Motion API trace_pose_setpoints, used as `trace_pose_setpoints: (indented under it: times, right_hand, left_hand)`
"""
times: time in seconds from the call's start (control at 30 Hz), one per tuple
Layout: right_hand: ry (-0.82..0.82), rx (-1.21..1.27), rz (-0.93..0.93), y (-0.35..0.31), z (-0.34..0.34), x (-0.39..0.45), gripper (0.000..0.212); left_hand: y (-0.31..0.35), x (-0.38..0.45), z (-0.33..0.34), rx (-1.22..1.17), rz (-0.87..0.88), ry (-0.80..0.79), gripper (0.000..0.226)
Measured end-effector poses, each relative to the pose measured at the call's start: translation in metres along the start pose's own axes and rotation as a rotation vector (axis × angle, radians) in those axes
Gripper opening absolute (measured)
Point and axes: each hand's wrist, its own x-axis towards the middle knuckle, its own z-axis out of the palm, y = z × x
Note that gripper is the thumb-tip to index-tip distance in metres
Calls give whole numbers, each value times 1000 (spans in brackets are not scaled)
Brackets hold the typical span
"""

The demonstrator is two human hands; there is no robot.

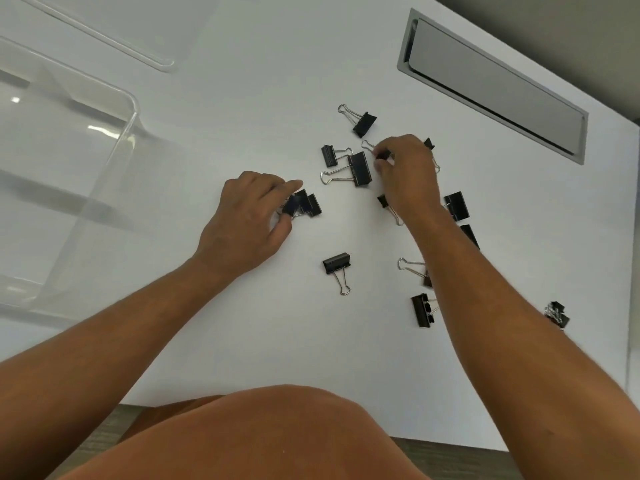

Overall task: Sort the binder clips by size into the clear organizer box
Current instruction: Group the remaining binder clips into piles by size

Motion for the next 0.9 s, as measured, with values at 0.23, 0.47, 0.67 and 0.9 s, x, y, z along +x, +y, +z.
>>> trace_pose_setpoints:
  times: [0.23,0.47,0.67,0.9]
  right_hand:
    - [149,178,-234,-38,-7,-11,25]
    - [-109,11,-330,-56,26,3,32]
    - [-75,-47,-462,-82,37,1,36]
    - [-181,156,-501,-113,37,-23,58]
  left_hand:
    - [1,1,0,-46,-25,-9,51]
    - [0,1,-2,-68,-62,-29,53]
    - [7,3,-5,-82,-92,14,63]
    - [8,6,-13,-86,-243,123,74]
